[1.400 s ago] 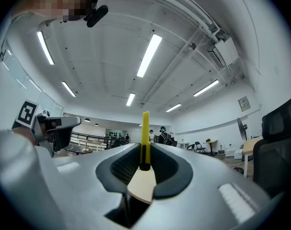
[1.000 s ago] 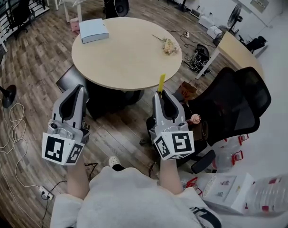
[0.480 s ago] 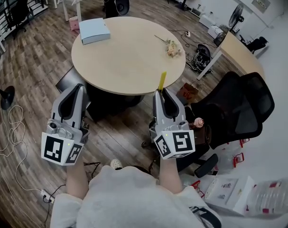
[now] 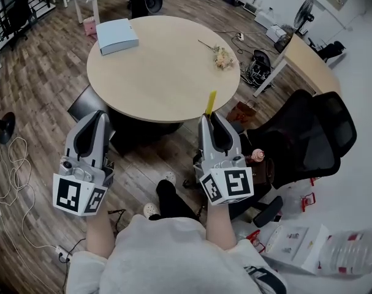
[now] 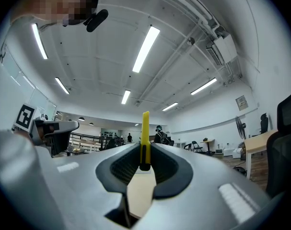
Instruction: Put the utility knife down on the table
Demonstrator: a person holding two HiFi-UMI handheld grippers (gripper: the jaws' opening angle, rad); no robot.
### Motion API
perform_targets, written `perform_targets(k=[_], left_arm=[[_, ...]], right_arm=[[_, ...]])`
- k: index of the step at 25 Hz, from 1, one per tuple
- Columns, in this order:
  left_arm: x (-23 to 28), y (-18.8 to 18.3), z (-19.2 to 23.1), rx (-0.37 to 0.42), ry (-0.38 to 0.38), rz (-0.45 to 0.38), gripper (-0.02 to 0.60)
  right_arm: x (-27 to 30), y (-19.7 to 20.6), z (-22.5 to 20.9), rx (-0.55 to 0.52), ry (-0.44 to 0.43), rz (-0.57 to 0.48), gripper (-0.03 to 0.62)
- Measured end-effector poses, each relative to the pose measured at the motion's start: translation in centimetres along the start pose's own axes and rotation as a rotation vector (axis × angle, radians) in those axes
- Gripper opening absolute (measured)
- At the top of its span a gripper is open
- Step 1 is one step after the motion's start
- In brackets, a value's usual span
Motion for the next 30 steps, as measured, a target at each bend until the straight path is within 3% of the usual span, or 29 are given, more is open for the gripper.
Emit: perform_targets(k=[20, 30], left_arm=[[10.8, 3.8, 8.2, 0.026, -0.085, -0.008, 0.008], [16.5, 5.6, 9.7, 0.037, -0.111, -0.004, 0.009]], right_arm=[[15.3, 0.7, -4.7, 0.015, -0.072, -0.013, 0.075], [21.3, 0.9, -8.1, 0.022, -0.119, -0.009, 0.074]])
Point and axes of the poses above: the fingertips, and each gripper's own axes: x forward along the fingers, z to its left, y out of its underside, the point moved 1 cm from there along -x, backward along the fingers, and after that the axes turned 8 degrees about x, right-handed, at the moved point
